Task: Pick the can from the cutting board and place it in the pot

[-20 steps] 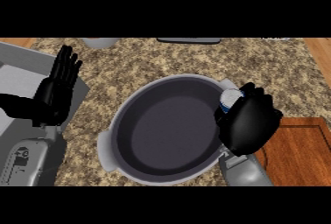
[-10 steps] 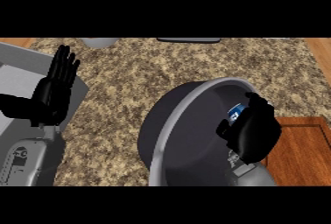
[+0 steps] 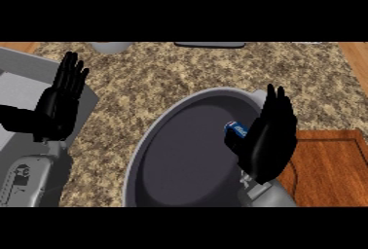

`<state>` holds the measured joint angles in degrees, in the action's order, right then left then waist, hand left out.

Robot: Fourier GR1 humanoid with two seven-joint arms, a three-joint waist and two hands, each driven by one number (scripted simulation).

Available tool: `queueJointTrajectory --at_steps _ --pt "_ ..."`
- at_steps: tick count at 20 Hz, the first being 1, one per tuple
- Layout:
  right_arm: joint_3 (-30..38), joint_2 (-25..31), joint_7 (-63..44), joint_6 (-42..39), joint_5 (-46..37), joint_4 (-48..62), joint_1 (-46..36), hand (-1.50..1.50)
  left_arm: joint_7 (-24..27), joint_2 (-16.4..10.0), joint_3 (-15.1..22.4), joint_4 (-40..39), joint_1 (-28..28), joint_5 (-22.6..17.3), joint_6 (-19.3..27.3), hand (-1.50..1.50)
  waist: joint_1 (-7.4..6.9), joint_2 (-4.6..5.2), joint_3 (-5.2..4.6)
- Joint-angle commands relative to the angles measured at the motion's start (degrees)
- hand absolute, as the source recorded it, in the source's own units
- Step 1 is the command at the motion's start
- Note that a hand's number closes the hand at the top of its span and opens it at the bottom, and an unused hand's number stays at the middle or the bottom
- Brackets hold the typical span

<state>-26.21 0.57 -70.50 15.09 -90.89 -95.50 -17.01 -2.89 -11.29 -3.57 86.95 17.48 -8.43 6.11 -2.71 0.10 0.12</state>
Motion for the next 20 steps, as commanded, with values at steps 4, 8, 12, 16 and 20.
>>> queueJointTrajectory --at_steps 4,8,12,16,20 --pt "1.58 -0.54 -14.66 14.42 -3.39 -6.73 -1.51 -1.50 -0.80 -0.54 -0.49 0.19 0.47 0.20 0.40 0.00 1.34 -0.51 0.11" --pt "1.46 -0.55 -14.64 19.43 -5.90 -11.53 1.53 -1.50 0.37 -0.66 -0.65 -0.05 -1.32 0.44 0.17 0.00 1.91 -0.66 0.09" --pt "-0.25 -0.55 -14.63 21.62 -11.03 -15.32 6.19 -1.50 0.55 -1.70 -2.78 -0.51 -0.70 -0.30 0.45 0.00 2.94 -0.70 -0.01" --pt "-2.44 -0.56 -14.64 25.95 -14.42 -20.37 12.84 -1.50 0.43 -0.46 -1.54 0.41 -2.33 0.49 1.22 0.00 3.71 -0.94 0.05" --pt "-5.63 -0.56 -14.60 28.08 -17.69 -26.27 20.00 -1.50 1.64 -1.40 -2.98 -0.31 -2.84 0.05 0.72 0.00 4.91 -1.03 0.00"
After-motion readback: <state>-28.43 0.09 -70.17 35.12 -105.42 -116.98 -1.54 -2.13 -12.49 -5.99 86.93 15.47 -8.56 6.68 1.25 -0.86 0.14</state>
